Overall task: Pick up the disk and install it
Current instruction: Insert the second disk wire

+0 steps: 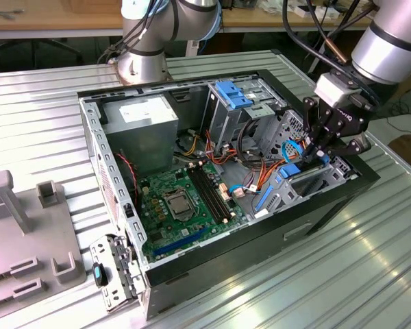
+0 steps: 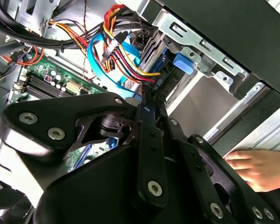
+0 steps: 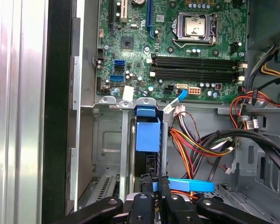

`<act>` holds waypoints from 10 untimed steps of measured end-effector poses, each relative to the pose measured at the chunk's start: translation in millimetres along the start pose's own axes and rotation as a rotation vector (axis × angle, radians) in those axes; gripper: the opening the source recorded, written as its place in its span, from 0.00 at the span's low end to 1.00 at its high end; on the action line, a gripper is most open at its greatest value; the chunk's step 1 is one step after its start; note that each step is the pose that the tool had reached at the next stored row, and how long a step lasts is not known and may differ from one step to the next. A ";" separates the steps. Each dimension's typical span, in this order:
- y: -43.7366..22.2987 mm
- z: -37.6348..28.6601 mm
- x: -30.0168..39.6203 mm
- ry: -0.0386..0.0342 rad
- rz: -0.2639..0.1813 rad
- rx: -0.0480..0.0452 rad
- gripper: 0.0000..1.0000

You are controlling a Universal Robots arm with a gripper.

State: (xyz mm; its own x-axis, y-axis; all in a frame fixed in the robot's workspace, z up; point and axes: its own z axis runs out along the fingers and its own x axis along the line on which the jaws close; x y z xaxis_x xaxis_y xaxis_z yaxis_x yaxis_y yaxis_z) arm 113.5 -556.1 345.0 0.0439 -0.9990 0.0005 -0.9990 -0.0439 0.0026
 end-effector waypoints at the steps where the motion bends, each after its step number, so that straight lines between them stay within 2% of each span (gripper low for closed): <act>1: 0.0 0.3 0.2 -0.0014 0.000 0.0001 0.16; 7: 0.1 2.8 1.5 -0.0115 0.000 0.0005 0.16; 10: 0.1 5.4 1.8 -0.0130 0.000 0.0005 0.16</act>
State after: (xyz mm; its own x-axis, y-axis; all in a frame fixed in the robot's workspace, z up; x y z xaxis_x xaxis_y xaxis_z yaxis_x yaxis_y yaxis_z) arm 113.5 -557.9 339.6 0.0438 -0.9990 -0.0124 -0.9990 -0.0438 0.0021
